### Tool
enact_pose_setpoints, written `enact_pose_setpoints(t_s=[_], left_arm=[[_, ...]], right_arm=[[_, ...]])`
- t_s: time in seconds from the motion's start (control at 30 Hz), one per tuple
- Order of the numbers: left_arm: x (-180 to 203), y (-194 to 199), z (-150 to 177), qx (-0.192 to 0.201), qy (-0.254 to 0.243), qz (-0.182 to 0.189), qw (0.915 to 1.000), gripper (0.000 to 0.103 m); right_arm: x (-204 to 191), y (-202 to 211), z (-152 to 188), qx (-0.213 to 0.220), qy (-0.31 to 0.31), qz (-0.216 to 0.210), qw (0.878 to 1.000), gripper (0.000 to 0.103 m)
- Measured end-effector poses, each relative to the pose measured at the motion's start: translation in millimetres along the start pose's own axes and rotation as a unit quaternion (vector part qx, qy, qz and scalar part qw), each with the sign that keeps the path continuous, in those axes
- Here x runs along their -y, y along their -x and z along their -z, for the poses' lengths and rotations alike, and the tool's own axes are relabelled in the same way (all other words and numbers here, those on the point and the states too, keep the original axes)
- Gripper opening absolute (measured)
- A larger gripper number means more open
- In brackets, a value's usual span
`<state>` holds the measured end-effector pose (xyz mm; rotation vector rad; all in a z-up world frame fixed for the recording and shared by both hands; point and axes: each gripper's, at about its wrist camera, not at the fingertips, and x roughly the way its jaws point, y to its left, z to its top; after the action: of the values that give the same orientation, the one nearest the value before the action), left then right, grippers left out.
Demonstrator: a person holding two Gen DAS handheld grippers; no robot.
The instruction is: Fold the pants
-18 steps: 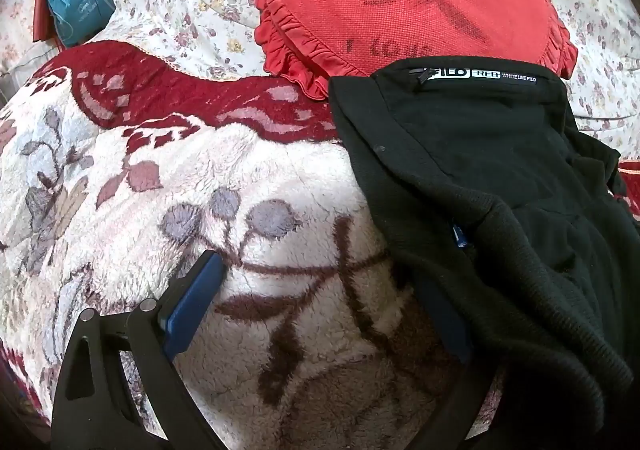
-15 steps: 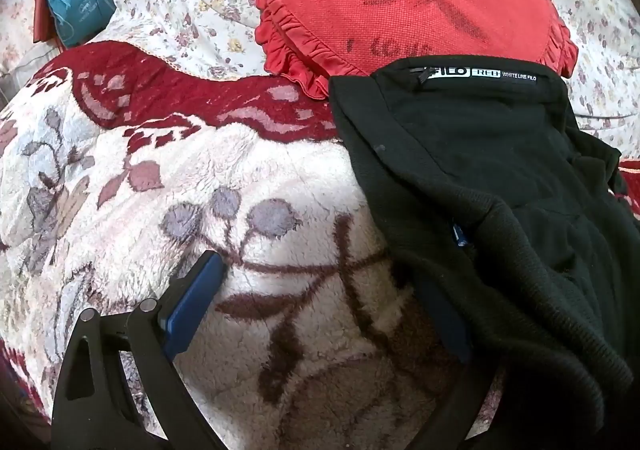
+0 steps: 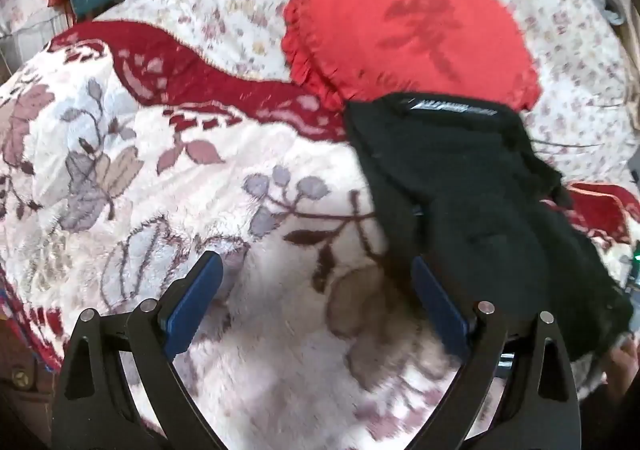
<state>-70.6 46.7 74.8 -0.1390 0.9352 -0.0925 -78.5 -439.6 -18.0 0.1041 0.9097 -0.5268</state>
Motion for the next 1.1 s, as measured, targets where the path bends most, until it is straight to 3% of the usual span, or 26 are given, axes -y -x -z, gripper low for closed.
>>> enact_pose_setpoints(t_s=[0.2,0.37,0.53,0.7,1.1], left_arm=[[34.1,14.5,-0.4,-0.010,-0.006,0.046,0.9988,0.096],[50.3,8.8,4.7,-0.020,-0.006,0.049,0.9986,0.096],[59.4,11.1,10.1,-0.015,-0.016,0.049,0.9986,0.096],[64.9,7.7,14.1,-0.025,-0.011,0.057,0.9980,0.096],[71.6,5.8,26.7,-0.042,-0.006,0.076,0.9962,0.096]], right_arm=[[1.6,-0.5,-0.4,0.000,-0.002,-0.002,1.000,0.103],[2.7,-1.7,-1.5,-0.003,-0.002,-0.004,1.000,0.103],[7.3,9.7,0.4,-0.016,0.009,-0.044,0.999,0.103],[20.3,44.3,12.5,-0.023,-0.034,-0.084,0.996,0.103],[19.5,97.2,16.7,0.007,-0.058,-0.146,0.988,0.103]])
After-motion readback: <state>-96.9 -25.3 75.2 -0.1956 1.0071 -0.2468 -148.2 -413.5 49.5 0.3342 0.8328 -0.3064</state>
